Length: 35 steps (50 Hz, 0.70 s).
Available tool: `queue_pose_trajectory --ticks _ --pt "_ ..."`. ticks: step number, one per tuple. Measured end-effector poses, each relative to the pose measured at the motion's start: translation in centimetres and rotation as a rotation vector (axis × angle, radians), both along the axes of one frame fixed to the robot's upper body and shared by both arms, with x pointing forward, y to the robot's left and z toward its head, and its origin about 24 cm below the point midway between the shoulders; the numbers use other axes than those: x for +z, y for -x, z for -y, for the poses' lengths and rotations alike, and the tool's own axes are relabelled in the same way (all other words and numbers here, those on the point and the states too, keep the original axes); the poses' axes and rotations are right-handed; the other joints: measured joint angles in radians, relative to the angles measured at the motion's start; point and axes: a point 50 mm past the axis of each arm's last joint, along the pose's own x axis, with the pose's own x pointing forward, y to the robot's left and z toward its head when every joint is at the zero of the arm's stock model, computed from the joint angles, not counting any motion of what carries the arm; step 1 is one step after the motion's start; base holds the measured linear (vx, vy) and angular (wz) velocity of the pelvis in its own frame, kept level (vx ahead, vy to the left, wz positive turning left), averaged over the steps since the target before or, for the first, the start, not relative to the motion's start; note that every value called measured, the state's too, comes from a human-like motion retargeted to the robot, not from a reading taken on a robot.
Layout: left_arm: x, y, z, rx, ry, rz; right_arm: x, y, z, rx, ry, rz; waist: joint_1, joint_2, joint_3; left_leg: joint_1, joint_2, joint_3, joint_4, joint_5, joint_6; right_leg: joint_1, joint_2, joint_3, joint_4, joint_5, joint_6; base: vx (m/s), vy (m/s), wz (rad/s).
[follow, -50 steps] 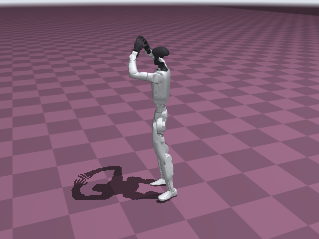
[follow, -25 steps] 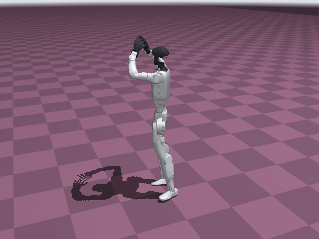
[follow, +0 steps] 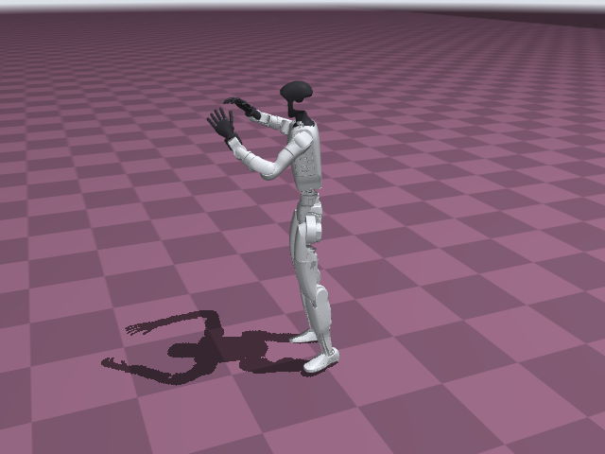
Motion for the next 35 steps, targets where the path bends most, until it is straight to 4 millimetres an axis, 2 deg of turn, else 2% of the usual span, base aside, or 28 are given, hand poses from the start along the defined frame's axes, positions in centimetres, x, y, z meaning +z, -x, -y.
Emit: queue_pose_trajectory --ticks 4,7,9,12,15,18,21,24,27,30,32,35 --pt "-8.1 -1.4 -3.5 0.108 0.16 -0.291 -5.6 -2.2 0.8 -0.07 -0.042 -0.22 0.064 -0.005 0.027 -0.076 -0.033 -0.054 0.06 0.017 0.016 -0.008 -0.062 -0.071 0.01 -0.017 0.0 -0.03 0.1 1.11" --pt "-14.5 -1.0 -5.5 0.185 0.243 -0.514 -10.9 -3.3 1.2 -0.119 -0.112 -0.406 0.111 -0.011 0.03 -0.121 -0.05 -0.005 0.088 -0.006 0.012 -0.011 -0.107 -0.148 0.007 -0.03 0.0 0.02 0.07 1.52" --pt "-18.6 0.0 -6.8 0.243 0.271 -0.655 -14.8 -3.7 1.1 -0.14 -0.176 -0.544 0.137 -0.015 0.026 -0.131 -0.05 0.107 0.085 -0.037 0.01 -0.007 -0.131 -0.216 0.001 -0.039 0.0 0.05 0.06 1.85" --pt "-24.2 2.0 -8.4 0.339 0.289 -0.855 -20.5 -3.7 0.7 -0.162 -0.266 -0.762 0.169 -0.011 0.014 -0.118 -0.05 0.365 0.051 -0.065 0.015 -0.001 -0.155 -0.335 -0.005 -0.051 0.0 0.09 0.08 2.17" --pt "-29.5 5.0 -10.4 0.459 0.298 -1.062 -26.5 -3.1 -0.2 -0.18 -0.298 -1.003 0.189 -0.003 -0.011 -0.08 -0.087 0.603 -0.02 -0.046 0.027 0.015 -0.174 -0.466 0.012 -0.067 0.0 0.15 0.16 2.37" --pt "-34.2 8.2 -12.4 0.613 0.344 -1.257 -31.5 -1.7 -0.6 -0.212 -0.235 -1.213 0.22 0.014 -0.025 -0.051 -0.126 0.634 -0.087 -0.014 0.028 0.046 -0.194 -0.583 0.063 -0.084 0.0 0.23 0.25 2.28" --pt "-38.2 11.8 -14.4 0.813 0.436 -1.432 -35.5 0.3 -0.1 -0.27 -0.144 -1.377 0.254 0.038 -0.03 -0.036 -0.141 0.508 -0.137 0.007 0.009 0.09 -0.209 -0.681 0.131 -0.086 -0.02 0.25 0.26 2.19" --pt "-41.3 15.7 -16.4 1.037 0.565 -1.577 -38.7 2.9 1.5 -0.37 -0.099 -1.506 0.281 0.073 -0.027 -0.023 -0.129 0.358 -0.156 0.011 -0.006 0.134 -0.218 -0.77 0.22 -0.058 -0.086 0.22 0.23 2.21" --pt "-42.9 19.4 -18.0 1.227 0.694 -1.678 -41.2 5.7 3.5 -0.496 -0.127 -1.616 0.289 0.116 -0.009 0.002 -0.106 0.222 -0.151 -0.005 -0.002 0.158 -0.253 -0.811 0.387 -0.01 -0.185 0.25 0.26 2.36" --pt "-43.3 21.9 -19.5 1.33 0.761 -1.725 -43.0 8.2 5.1 -0.613 -0.218 -1.702 0.275 0.123 0.021 0.02 -0.114 0.086 -0.135 -0.03 0.014 0.068 -0.337 -0.672 0.669 0.05 -0.248 0.25 0.22 2.48" --pt "-43.1 23.1 -20.2 1.356 0.75 -1.734 -44.0 9.7 5.6 -0.674 -0.29 -1.752 0.251 0.096 0.034 0.016 -0.142 -0.013 -0.125 -0.038 0.017 -0.063 -0.334 -0.453 0.826 0.088 -0.202 0.25 0.12 2.63" --pt "-42.9 24.7 -20.9 1.356 0.671 -1.754 -45.4 12.1 5.7 -0.738 -0.367 -1.825 0.214 0.08 0.045 0.014 -0.147 -0.152 -0.107 -0.04 0.001 -0.196 -0.225 -0.187 0.927 0.089 -0.099 0.27 0.05 2.46"
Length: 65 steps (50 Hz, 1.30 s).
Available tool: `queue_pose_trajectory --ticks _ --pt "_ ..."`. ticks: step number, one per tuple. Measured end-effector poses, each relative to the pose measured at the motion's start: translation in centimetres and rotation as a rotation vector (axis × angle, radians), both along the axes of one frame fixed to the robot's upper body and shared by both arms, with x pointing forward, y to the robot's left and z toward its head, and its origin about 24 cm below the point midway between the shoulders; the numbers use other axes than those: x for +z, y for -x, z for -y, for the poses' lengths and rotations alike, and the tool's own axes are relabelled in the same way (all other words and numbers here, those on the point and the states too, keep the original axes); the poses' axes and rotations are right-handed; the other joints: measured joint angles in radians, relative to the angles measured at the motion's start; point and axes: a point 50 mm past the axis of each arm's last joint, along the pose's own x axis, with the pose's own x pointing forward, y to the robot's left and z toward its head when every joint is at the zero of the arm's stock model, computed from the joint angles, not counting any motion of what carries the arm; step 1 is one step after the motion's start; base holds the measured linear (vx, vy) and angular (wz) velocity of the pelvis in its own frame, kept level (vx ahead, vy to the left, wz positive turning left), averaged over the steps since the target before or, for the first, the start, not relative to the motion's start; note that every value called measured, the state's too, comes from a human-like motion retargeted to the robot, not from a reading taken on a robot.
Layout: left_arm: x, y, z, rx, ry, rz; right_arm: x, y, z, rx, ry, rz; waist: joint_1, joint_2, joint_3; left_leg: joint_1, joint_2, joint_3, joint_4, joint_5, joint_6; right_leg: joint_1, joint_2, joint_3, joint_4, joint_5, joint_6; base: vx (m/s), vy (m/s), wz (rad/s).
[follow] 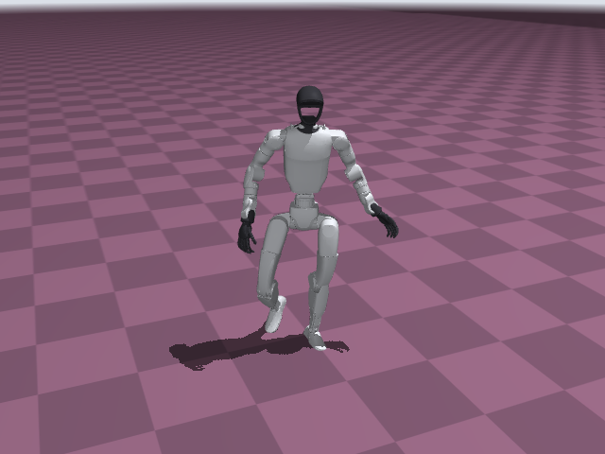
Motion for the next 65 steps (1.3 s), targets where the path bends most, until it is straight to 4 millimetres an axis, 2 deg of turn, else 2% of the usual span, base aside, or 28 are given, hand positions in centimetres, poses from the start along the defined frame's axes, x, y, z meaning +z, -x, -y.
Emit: queue_pose_trajectory --ticks 2,5,8,11,15,17,19,21,24,27,29,31,34,37,40,43,46,50,55,57,61,65 --pt "0.0 0.5 0.0 -0.059 0.0 -0.024 -0.6 1.2 0.0 -0.035 -0.014 -0.039 -0.014 0.001 0.007 0.0 0.004 -0.076 0.01 0.0 -0.005 -0.047 0.021 0.049 0.006 -0.017 -0.004 0.27 0.04 2.06" --pt "-0.2 0.9 0.6 -0.137 0.02 -0.056 -1.2 2.6 0.0 -0.073 -0.034 -0.083 -0.032 0.009 0.015 -0.005 0.012 -0.183 0.023 0.0 -0.001 -0.095 0.023 0.056 -0.072 -0.033 -0.05 0.25 0.01 1.87" --pt "-0.8 0.8 1.5 -0.172 0.063 -0.069 -1.5 3.3 0.0 -0.099 -0.043 -0.103 -0.051 0.014 0.021 -0.016 0.018 -0.284 0.035 0.001 -0.001 -0.117 0.049 0.069 -0.269 -0.049 -0.065 0.25 -0.05 1.75" --pt "-1.4 0.2 2.5 -0.185 0.108 -0.07 -1.4 3.1 0.1 -0.111 -0.045 -0.099 -0.068 0.003 0.038 -0.013 0.003 -0.372 0.046 -0.006 -0.007 -0.104 0.053 0.07 -0.54 -0.033 -0.045 0.28 -0.1 1.6" --pt "-1.8 -1.5 3.5 -0.233 0.154 -0.04 -0.7 1.4 0.0 -0.075 -0.028 0.004 -0.103 -0.034 0.084 0.047 -0.037 -0.485 0.057 -0.034 -0.006 -0.046 0.045 0.132 -0.887 0.013 0.05 0.36 -0.18 1.5" --pt "-1.7 -2.8 3.8 -0.263 0.157 -0.02 0.1 0.2 0.2 -0.083 -0.036 0.065 -0.114 -0.041 0.092 0.083 -0.033 -0.523 0.059 -0.05 -0.008 -0.037 0.065 0.202 -0.971 0.003 0.099 0.41 -0.31 1.05" --pt "-1.0 -5.5 4.0 -0.304 0.147 0.031 1.5 -2.1 0.5 -0.09 -0.042 0.163 -0.11 -0.026 0.102 0.118 0.015 -0.536 0.072 -0.077 -0.024 -0.019 0.132 0.26 -1.007 -0.007 0.099 0.44 -0.46 0.62" --pt "0.1 -9.0 4.6 -0.367 0.135 0.114 3.7 -4.6 1.1 -0.095 -0.038 0.294 -0.114 -0.019 0.105 0.142 0.04 -0.554 0.093 -0.098 -0.027 0.007 0.167 0.283 -1.014 0.016 0.099 0.45 -0.42 0.66" --pt "3.0 -15.0 6.3 -0.509 0.109 0.286 8.2 -8.2 2.2 -0.08 -0.013 0.526 -0.129 -0.019 0.088 0.14 0.052 -0.574 0.175 -0.111 -0.018 0.044 0.179 0.258 -0.991 0.07 0.099 0.43 -0.37 0.7" --pt "7.5 -21.1 9.2 -0.689 0.087 0.494 14.0 -11.1 3.1 -0.046 0.031 0.779 -0.155 -0.02 0.055 0.085 0.069 -0.549 0.314 -0.099 0.007 0.07 0.173 0.211 -0.959 0.064 0.099 0.36 -0.32 0.87" --pt "11.7 -24.8 11.9 -0.833 0.069 0.657 18.4 -12.6 3.4 -0.008 0.075 0.954 -0.176 -0.02 0.028 0.012 0.107 -0.457 0.442 -0.099 0.029 0.078 0.172 0.174 -0.937 0.038 0.099 0.29 -0.32 0.93" --pt "16.4 -27.5 14.8 -0.99 0.039 0.826 22.7 -13.6 3.3 0.045 0.119 1.122 -0.192 -0.025 -0.002 -0.052 0.169 -0.308 0.551 -0.116 0.056 0.087 0.176 0.138 -0.925 0.021 0.099 0.24 -0.34 0.78" --pt "24.8 -29.6 19.5 -1.227 -0.046 1.115 29.6 -14.3 2.5 0.148 0.195 1.376 -0.205 -0.038 -0.045 -0.115 0.241 -0.071 0.623 -0.154 0.077 0.086 0.175 0.093 -0.92 0.012 0.099 0.18 -0.31 0.59" --pt "33.3 -28.9 23.7 -1.431 -0.175 1.418 35.9 -13.8 0.8 0.279 0.28 1.61 -0.201 -0.056 -0.076 -0.119 0.229 0.107 0.53 -0.149 0.047 0.093 0.166 0.076 -0.931 0.009 0.099 0.17 -0.19 0.24" --pt "40.4 -26.3 26.8 -1.576 -0.339 1.697 41.1 -12.6 -1.5 0.431 0.371 1.806 -0.197 -0.061 -0.092 -0.086 0.16 0.194 0.296 -0.071 -0.006 0.118 0.163 0.075 -0.947 -0.001 0.099 0.18 -0.04 0.06" --pt "45.3 -23.2 28.8 -1.658 -0.512 1.911 44.8 -11.0 -3.6 0.57 0.458 1.955 -0.197 -0.044 -0.107 -0.057 0.126 0.185 0.117 0.037 -0.02 0.148 0.183 0.082 -0.957 -0.012 0.099 0.19 0.06 -0.07" --pt "48.8 -20.3 30.0 -1.672 -0.699 2.076 47.4 -9.5 -5.4 0.673 0.542 2.076 -0.197 -0.038 -0.116 -0.012 0.11 0.158 0.024 0.097 0.004 0.171 0.195 0.091 -0.956 -0.02 0.099 0.17 0.02 -0.17" --pt "51.5 -17.2 30.6 -1.648 -0.95 2.215 49.6 -7.9 -7.2 0.76 0.625 2.198 -0.199 -0.043 -0.13 0.039 0.113 0.175 -0.018 0.097 -0.007 0.186 0.213 0.105 -0.952 -0.028 0.099 0.13 -0.05 -0.26" --pt "53.2 -14.9 31.1 -1.629 -1.174 2.282 51.1 -6.4 -8.4 0.825 0.684 2.281 -0.205 -0.045 -0.157 0.052 0.127 0.203 -0.03 0.098 -0.047 0.183 0.235 0.114 -0.95 -0.038 0.099 0.09 -0.04 -0.16" --pt "53.2 -15.3 31.5 -1.715 -1.189 2.185 51.5 -6.2 -8.6 0.84 0.704 2.276 -0.212 -0.045 -0.167 0.049 0.13 0.204 -0.022 0.089 -0.041 0.182 0.234 0.117 -0.949 -0.042 0.099 0.08 0.03 -0.07" --pt "53.6 -14.8 31.7 -1.746 -1.248 2.161 52.0 -5.7 -9.1 0.863 0.728 2.303 -0.223 -0.048 -0.176 0.047 0.135 0.211 -0.009 0.071 -0.033 0.181 0.237 0.123 -0.95 -0.046 0.099 0.05 0.02 -0.05" --pt "54.0 -13.7 31.6 -1.665 -1.339 2.271 52.4 -5.2 -9.4 0.88 0.741 2.352 -0.224 -0.051 -0.175 0.054 0.141 0.223 -0.013 0.066 -0.034 0.182 0.247 0.13 -0.953 -0.044 0.099 0.0 0.0 0.0"
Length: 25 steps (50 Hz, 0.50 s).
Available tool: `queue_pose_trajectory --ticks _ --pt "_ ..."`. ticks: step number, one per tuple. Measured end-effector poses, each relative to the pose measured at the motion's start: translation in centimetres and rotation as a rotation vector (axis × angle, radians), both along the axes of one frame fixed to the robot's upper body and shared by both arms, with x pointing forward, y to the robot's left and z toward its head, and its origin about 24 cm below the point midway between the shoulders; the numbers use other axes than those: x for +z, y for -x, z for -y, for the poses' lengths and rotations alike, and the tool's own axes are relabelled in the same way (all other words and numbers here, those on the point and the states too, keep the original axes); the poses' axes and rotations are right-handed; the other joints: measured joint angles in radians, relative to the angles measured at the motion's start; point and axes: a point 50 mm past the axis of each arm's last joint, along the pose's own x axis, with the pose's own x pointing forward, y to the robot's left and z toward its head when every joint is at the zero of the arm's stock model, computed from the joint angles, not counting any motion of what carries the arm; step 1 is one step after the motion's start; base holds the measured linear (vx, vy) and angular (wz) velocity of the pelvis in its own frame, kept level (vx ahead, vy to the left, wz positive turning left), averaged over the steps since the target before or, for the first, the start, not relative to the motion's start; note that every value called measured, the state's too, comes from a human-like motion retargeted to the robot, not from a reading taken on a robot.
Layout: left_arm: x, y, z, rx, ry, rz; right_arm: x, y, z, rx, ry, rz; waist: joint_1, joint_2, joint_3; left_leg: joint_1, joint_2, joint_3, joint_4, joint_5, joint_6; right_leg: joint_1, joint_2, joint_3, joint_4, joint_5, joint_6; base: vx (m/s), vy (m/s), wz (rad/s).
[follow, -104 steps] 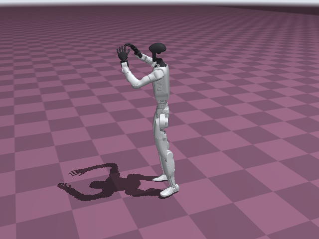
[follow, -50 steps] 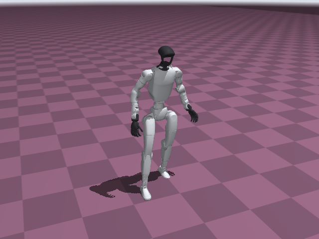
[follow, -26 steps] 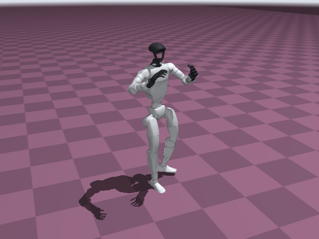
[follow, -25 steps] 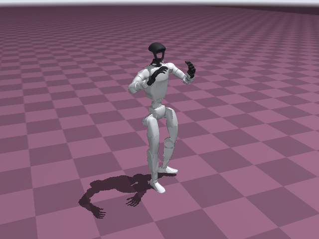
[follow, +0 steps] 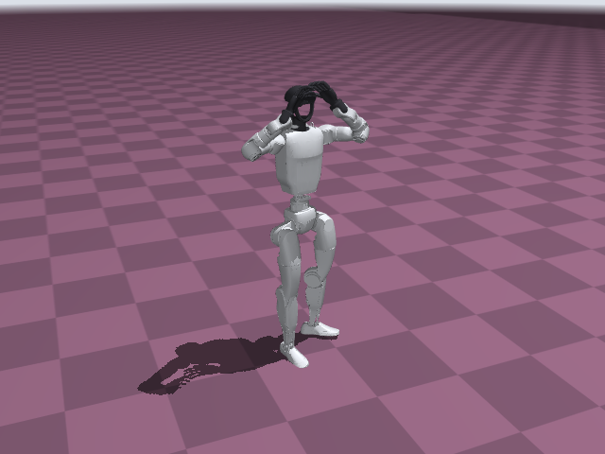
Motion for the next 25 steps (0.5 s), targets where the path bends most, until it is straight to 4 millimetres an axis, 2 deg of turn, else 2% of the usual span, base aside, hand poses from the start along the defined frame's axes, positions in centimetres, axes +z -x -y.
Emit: queue_pose_trajectory --ticks 1,2,3,4,5,6,7,8,10,11,12,13,14,16,17,18,19,20,25 --pt "-0.2 0.5 0.2 -0.151 -0.018 -0.098 0.0 0.0 -0.1 0.015 -0.002 -0.007 0.0 -0.002 0.004 0.003 -0.001 0.001 -0.002 -0.001 0.002 0.001 -0.001 0.001 0.0 -0.001 0.0 0.0 0.0 0.0" --pt "-0.2 0.6 0.2 -0.203 -0.027 -0.13 0.1 0.0 -0.2 0.02 -0.002 -0.008 0.0 -0.003 0.005 0.005 -0.002 0.002 -0.004 -0.002 0.003 0.002 0.0 0.002 0.0 -0.001 0.0 0.0 0.0 0.0" --pt "0.2 0.1 -0.1 -0.05 -0.025 -0.038 0.2 0.0 -0.1 0.005 0.002 0.005 -0.002 -0.001 0.002 0.005 0.001 0.005 -0.003 -0.002 0.001 0.001 0.003 0.003 -0.001 0.0 0.0 0.0 0.0 0.0" --pt "0.3 -0.1 -0.1 0.01 -0.021 -0.001 0.3 0.0 -0.1 0.001 0.001 0.011 -0.002 -0.001 0.001 0.006 0.002 0.008 -0.003 -0.002 -0.001 0.001 0.005 0.005 -0.001 0.001 0.0 0.0 0.0 0.0" --pt "0.2 -0.2 0.0 0.023 -0.017 0.008 0.4 0.0 -0.1 0.002 -0.001 0.014 -0.003 -0.003 0.001 0.006 0.003 0.01 -0.003 -0.003 -0.001 0.001 0.007 0.007 -0.002 0.001 0.0 0.0 0.0 0.0" --pt "-0.1 0.2 0.0 -0.134 0.024 -0.101 0.4 0.0 -0.1 0.015 -0.018 0.014 -0.003 -0.005 0.004 0.008 0.002 0.009 -0.002 -0.006 0.002 0.002 0.004 0.008 -0.002 0.0 0.0 0.0 0.0 0.0" --pt "-0.1 0.2 0.0 -0.184 0.039 -0.139 0.5 -0.1 0.0 0.019 -0.024 0.015 -0.005 -0.006 0.005 0.008 0.001 0.01 -0.002 -0.007 0.003 0.003 0.003 0.009 -0.001 -0.001 0.0 0.0 0.0 0.0" --pt "0.2 -0.1 0.0 -0.026 -0.001 -0.032 0.5 0.0 0.0 0.005 -0.01 0.016 -0.007 -0.005 0.001 0.008 0.003 0.012 -0.002 -0.006 0.0 0.002 0.006 0.009 -0.002 0.0 0.0 0.0 0.0 0.0" --pt "0.2 -0.3 0.1 0.031 -0.009 0.008 0.5 -0.1 0.0 -0.001 -0.006 0.018 -0.01 -0.007 0.0 0.009 0.004 0.015 -0.002 -0.007 -0.002 0.002 0.007 0.011 -0.002 0.0 0.0 0.0 0.0 0.0" --pt "0.1 0.2 0.2 -0.164 0.005 -0.117 0.5 -0.1 0.0 0.013 -0.014 0.01 -0.01 -0.009 0.004 0.01 0.001 0.014 -0.002 -0.009 0.002 0.003 0.004 0.011 -0.001 -0.002 0.0 0.02 0.06 -0.02" --pt "0.1 0.4 0.1 -0.235 0.011 -0.162 0.5 -0.2 0.0 0.016 -0.015 0.007 -0.012 -0.009 0.005 0.011 -0.001 0.014 -0.003 -0.01 0.003 0.003 0.002 0.011 0.0 -0.003 0.0 0.0 0.0 0.0" --pt "0.3 -0.1 0.0 -0.055 -0.01 -0.053 0.6 -0.1 0.0 -0.001 -0.004 0.014 -0.014 -0.007 0.001 0.012 0.0 0.016 -0.003 -0.01 0.001 0.002 0.003 0.012 0.001 -0.003 0.0 0.0 0.0 0.0" --pt "0.4 -0.4 0.1 0.006 -0.013 -0.015 0.6 -0.1 0.0 -0.008 0.0 0.016 -0.015 -0.007 0.0 0.012 0.0 0.017 -0.003 -0.011 0.0 0.002 0.003 0.012 0.001 -0.003 0.0 0.0 0.0 0.0" --pt "0.2 -0.4 0.3 0.006 -0.01 -0.014 0.6 -0.1 0.0 -0.009 0.002 0.016 -0.018 -0.008 0.001 0.015 -0.002 0.02 -0.003 -0.014 0.001 0.003 0.002 0.014 0.003 -0.004 0.0 0.0 0.0 0.0" --pt "0.1 -0.3 0.4 -0.055 -0.016 -0.057 0.6 -0.2 0.0 -0.005 0.002 0.011 -0.019 -0.009 0.002 0.017 -0.003 0.02 -0.004 -0.015 0.003 0.003 0.0 0.015 0.004 -0.006 0.0 0.02 0.06 -0.02" --pt "-0.1 0.3 0.5 -0.238 -0.028 -0.175 0.5 -0.2 -0.1 0.008 0.0 -0.002 -0.019 -0.01 0.005 0.019 -0.006 0.019 -0.005 -0.017 0.006 0.005 -0.003 0.015 0.006 -0.008 0.0 0.02 0.05 -0.01" --pt "0.1 0.0 0.4 -0.184 -0.025 -0.149 0.6 -0.2 -0.1 0.002 0.002 0.001 -0.021 -0.009 0.004 0.02 -0.006 0.02 -0.005 -0.017 0.006 0.005 -0.003 0.016 0.007 -0.008 0.0 0.0 0.0 0.0" --pt "0.4 -0.6 0.1 -0.011 -0.012 -0.05 0.7 -0.1 0.0 -0.013 0.005 0.013 -0.023 -0.006 0.0 0.021 -0.005 0.021 -0.004 -0.017 0.005 0.005 -0.002 0.017 0.007 -0.009 0.0 0.0 0.0 0.0" --pt "0.1 -0.7 0.4 0.005 0.001 -0.037 0.7 -0.2 -0.1 -0.01 0.004 0.012 -0.027 -0.007 0.001 0.027 -0.005 0.025 -0.002 -0.022 0.006 0.009 -0.002 0.021 0.007 -0.011 0.0 0.0 0.0 0.0"
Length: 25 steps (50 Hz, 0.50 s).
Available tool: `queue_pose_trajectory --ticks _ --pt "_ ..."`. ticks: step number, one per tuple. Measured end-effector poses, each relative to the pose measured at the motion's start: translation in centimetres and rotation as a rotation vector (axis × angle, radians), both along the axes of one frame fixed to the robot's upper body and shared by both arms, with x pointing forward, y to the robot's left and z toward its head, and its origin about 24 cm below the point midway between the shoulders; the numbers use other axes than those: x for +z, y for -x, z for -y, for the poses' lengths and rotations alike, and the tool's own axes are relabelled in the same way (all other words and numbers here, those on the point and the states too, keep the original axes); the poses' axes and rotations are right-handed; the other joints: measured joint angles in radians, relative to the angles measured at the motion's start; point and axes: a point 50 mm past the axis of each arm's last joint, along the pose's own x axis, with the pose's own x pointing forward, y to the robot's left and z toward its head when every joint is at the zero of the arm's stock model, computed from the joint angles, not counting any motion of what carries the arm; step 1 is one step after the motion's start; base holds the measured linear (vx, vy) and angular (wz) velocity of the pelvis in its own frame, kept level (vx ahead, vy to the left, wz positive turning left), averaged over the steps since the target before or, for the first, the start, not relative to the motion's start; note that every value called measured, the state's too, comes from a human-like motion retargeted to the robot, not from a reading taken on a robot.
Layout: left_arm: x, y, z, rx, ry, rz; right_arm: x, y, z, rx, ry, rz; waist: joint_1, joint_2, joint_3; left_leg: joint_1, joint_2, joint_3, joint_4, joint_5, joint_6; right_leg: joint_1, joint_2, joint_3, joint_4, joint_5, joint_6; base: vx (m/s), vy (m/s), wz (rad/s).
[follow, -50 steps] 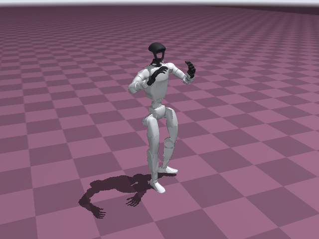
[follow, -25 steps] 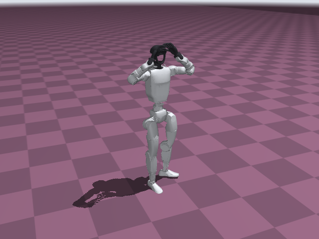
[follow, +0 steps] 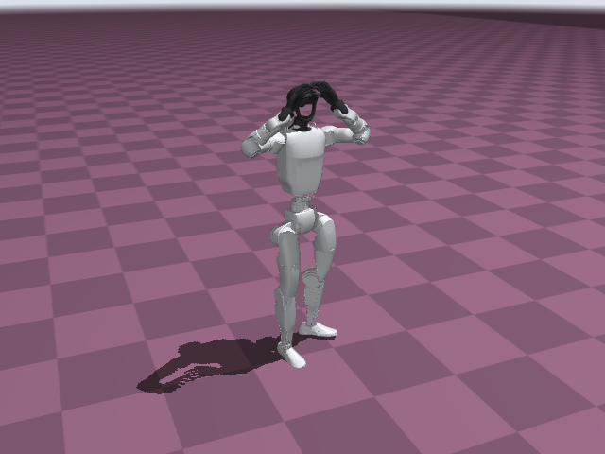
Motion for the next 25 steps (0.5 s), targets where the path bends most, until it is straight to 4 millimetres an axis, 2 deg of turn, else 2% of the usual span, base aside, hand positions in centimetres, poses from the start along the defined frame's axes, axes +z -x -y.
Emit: queue_pose_trajectory --ticks 3,5,7,9,13,15,17,22,25 --pt "0.0 0.0 0.0 0.023 0.011 0.03 -0.1 0.0 0.0 0.001 0.003 0.001 -0.003 0.001 0.001 0.003 0.0 0.0 0.0 -0.002 -0.001 0.003 0.0 0.0 0.0 -0.002 0.0 0.0 0.0 0.0" --pt "-0.5 -1.0 0.3 0.047 -0.083 -0.071 -0.1 -0.3 0.0 -0.014 0.003 -0.031 -0.008 0.002 0.0 0.003 -0.003 -0.005 0.003 -0.006 0.006 0.006 -0.006 -0.002 0.001 -0.005 0.0 0.0 0.0 0.0" --pt "0.0 -0.2 -0.2 0.037 0.008 0.022 -0.1 -0.1 0.0 -0.001 -0.001 -0.005 -0.012 0.003 0.002 0.003 -0.002 -0.005 0.002 -0.005 -0.001 0.005 -0.003 -0.004 0.001 -0.005 0.0 0.0 0.0 0.0" --pt "-0.6 -1.1 0.1 0.057 -0.08 -0.066 -0.2 -0.4 0.1 -0.012 -0.001 -0.038 -0.014 0.004 0.0 0.002 -0.004 -0.008 0.004 -0.008 0.005 0.007 -0.008 -0.005 0.001 -0.007 0.0 0.0 0.0 0.0" --pt "-0.6 -1.2 -0.1 0.059 -0.089 -0.086 -0.3 -0.5 0.2 -0.016 -0.004 -0.045 -0.018 0.004 -0.002 -0.001 -0.005 -0.011 0.005 -0.01 0.003 0.007 -0.01 -0.008 -0.001 -0.009 0.0 0.0 0.0 0.0" --pt "-1.0 -1.3 0.1 -0.001 -0.092 -0.149 -0.4 -0.6 0.1 -0.002 -0.012 -0.057 -0.018 0.004 -0.002 -0.002 -0.007 -0.014 0.005 -0.012 0.005 0.007 -0.013 -0.01 -0.001 -0.011 0.0 0.0 0.0 0.0" --pt "-0.6 -1.3 -0.2 0.057 -0.09 -0.096 -0.4 -0.6 0.2 -0.022 0.0 -0.053 -0.018 0.003 -0.004 -0.004 -0.006 -0.016 0.006 -0.012 0.004 0.006 -0.012 -0.012 0.0 -0.012 0.0 0.0 0.0 0.0" --pt "-0.9 -1.4 0.1 0.009 -0.089 -0.143 -0.4 -0.7 0.2 -0.015 -0.004 -0.063 -0.014 0.001 -0.004 -0.008 -0.007 -0.021 0.007 -0.015 0.006 0.005 -0.015 -0.016 0.001 -0.014 0.0 0.0 0.0 0.0" --pt "-0.5 -1.4 0.0 0.071 -0.08 -0.087 -0.4 -0.7 0.2 -0.031 0.003 -0.055 -0.011 0.001 -0.006 -0.011 -0.006 -0.024 0.008 -0.014 0.005 0.004 -0.014 -0.02 0.0 -0.015 0.0 0.0 0.0 0.0"
